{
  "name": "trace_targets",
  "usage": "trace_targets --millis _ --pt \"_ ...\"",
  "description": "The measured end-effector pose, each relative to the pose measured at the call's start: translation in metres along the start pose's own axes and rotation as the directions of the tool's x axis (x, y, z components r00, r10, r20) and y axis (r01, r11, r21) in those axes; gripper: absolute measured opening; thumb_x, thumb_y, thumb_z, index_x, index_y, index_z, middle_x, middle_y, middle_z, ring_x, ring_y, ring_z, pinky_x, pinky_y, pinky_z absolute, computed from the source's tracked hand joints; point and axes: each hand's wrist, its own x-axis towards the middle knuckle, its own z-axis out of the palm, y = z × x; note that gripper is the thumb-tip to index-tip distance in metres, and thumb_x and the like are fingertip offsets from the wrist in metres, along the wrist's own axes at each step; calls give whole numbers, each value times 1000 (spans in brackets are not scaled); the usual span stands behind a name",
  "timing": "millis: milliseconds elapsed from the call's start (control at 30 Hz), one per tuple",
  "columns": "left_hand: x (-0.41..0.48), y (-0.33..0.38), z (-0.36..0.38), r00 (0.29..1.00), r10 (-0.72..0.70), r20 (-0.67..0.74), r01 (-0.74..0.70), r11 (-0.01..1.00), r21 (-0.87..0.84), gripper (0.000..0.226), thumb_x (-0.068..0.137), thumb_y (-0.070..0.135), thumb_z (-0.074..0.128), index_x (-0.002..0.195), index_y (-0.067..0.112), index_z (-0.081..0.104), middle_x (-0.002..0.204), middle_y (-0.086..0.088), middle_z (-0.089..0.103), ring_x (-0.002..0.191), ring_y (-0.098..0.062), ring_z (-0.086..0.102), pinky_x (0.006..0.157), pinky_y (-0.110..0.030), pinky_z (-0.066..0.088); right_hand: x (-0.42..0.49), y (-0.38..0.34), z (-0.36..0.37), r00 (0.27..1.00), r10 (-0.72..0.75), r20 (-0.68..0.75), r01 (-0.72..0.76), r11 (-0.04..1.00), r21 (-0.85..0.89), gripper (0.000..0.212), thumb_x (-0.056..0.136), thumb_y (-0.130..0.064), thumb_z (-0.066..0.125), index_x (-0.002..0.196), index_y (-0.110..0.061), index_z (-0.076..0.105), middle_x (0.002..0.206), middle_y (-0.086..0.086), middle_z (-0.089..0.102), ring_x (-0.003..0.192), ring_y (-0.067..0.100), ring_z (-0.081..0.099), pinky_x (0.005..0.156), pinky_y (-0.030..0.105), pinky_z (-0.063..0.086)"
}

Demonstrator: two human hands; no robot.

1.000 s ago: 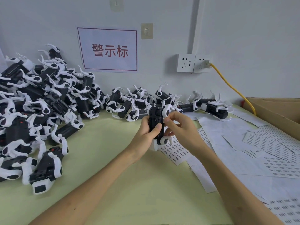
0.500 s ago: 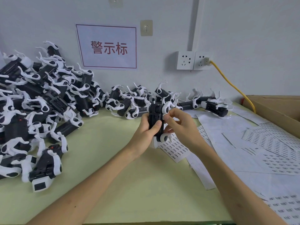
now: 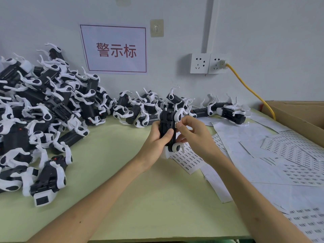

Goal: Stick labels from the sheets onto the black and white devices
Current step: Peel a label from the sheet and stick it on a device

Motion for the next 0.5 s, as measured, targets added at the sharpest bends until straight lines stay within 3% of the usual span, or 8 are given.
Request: trace_targets --millis 400,500 --pt "-1 1 -1 1000 10 14 -10 1000 24 28 107 18 51 135 16 44 129 7 63 112 9 61 92 -15 49 -1 -1 0 1000 16 -8 -16 1000 3 17 104 -22 58 93 -10 63 93 4 67 70 20 74 78 55 58" --pt "-2 2 0 1000 25 16 -26 1000 14 40 100 30 57 135 17 44 129 7 63 115 7 60 94 -17 49 -1 -1 0 1000 21 -10 -21 1000 6 17 104 -22 58 93 -10 62 93 3 67 70 20 74 78 56 58"
